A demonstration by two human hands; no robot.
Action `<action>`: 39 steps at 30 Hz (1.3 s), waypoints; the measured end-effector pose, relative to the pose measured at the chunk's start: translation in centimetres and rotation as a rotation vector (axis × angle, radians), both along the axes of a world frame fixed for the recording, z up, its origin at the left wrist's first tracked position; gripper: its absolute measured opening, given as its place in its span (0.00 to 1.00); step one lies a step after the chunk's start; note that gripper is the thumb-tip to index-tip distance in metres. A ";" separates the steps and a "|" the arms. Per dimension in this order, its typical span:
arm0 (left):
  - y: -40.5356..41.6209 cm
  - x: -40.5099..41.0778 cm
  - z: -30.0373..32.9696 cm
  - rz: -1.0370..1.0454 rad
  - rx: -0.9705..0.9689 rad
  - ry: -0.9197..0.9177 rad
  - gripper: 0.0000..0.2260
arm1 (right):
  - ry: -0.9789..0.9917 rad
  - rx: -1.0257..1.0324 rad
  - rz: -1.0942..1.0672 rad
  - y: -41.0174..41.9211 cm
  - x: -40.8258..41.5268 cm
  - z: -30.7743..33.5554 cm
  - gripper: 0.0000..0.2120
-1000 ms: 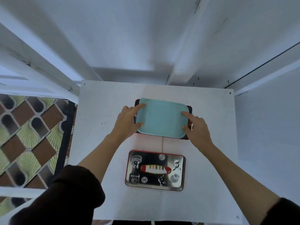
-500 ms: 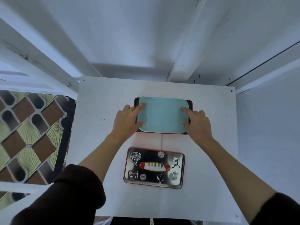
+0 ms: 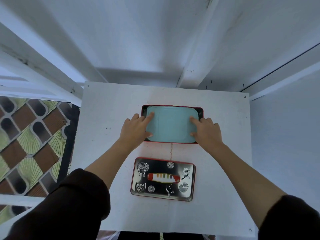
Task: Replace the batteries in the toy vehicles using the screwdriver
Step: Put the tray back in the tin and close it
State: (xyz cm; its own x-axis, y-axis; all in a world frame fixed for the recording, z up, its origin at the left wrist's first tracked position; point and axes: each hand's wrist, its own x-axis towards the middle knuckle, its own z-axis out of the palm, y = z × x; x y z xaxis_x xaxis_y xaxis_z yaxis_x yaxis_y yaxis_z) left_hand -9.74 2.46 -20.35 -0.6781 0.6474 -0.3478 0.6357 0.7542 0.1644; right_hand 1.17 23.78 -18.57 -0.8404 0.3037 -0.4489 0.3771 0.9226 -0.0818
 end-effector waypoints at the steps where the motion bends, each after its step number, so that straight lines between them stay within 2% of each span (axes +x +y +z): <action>1: 0.1 -0.1 0.0 -0.003 -0.010 0.000 0.33 | -0.012 0.005 0.004 0.0 -0.1 0.0 0.25; 7: 0.3 -0.5 0.0 -0.022 -0.026 -0.009 0.33 | 0.008 0.051 0.020 -0.2 0.0 -0.1 0.25; 11: 0.3 -0.7 0.4 -0.088 -0.034 0.136 0.34 | 0.026 0.140 0.124 0.1 0.0 -0.1 0.24; 13: -0.1 -0.7 0.1 -0.091 0.022 0.150 0.35 | 0.084 0.158 0.150 0.4 0.1 -0.3 0.24; 16: -1.3 0.1 -0.6 -0.006 0.232 0.077 0.32 | 0.273 -0.003 0.060 0.4 1.1 -0.8 0.19; 20: -3.8 4.5 -1.2 0.305 0.424 -0.106 0.29 | 0.543 -0.246 -0.159 -2.0 5.6 -0.4 0.13; 23: -6.1 9.7 -1.9 0.461 0.406 -0.268 0.29 | 0.391 -0.375 -0.304 -4.5 10.9 -1.5 0.14; 26: -7.8 13.5 -2.3 0.567 0.363 -0.373 0.32 | 0.171 -0.489 -0.338 -6.4 14.7 -2.5 0.18; 28: -8.3 15.0 -2.6 0.598 0.327 -0.417 0.32 | 0.105 -0.515 -0.369 -7.1 15.8 -3.0 0.21; 35: -8.5 16.5 -3.2 0.635 0.383 -0.456 0.32 | 0.087 -0.660 -0.645 -8.5 15.0 -2.9 0.22; 39: -8.3 16.0 -2.6 0.753 0.462 -0.490 0.31 | 0.220 -0.680 -0.682 -7.9 14.2 -1.9 0.17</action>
State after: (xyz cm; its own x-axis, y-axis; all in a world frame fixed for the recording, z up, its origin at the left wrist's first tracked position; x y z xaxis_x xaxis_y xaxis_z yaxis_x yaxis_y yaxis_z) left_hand 6.24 -5.85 -22.97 -0.8157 0.2516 -0.5209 -0.1953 0.7279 0.6573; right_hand 15.34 15.84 -20.47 -0.6665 0.4895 -0.5623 0.7238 0.2439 -0.6455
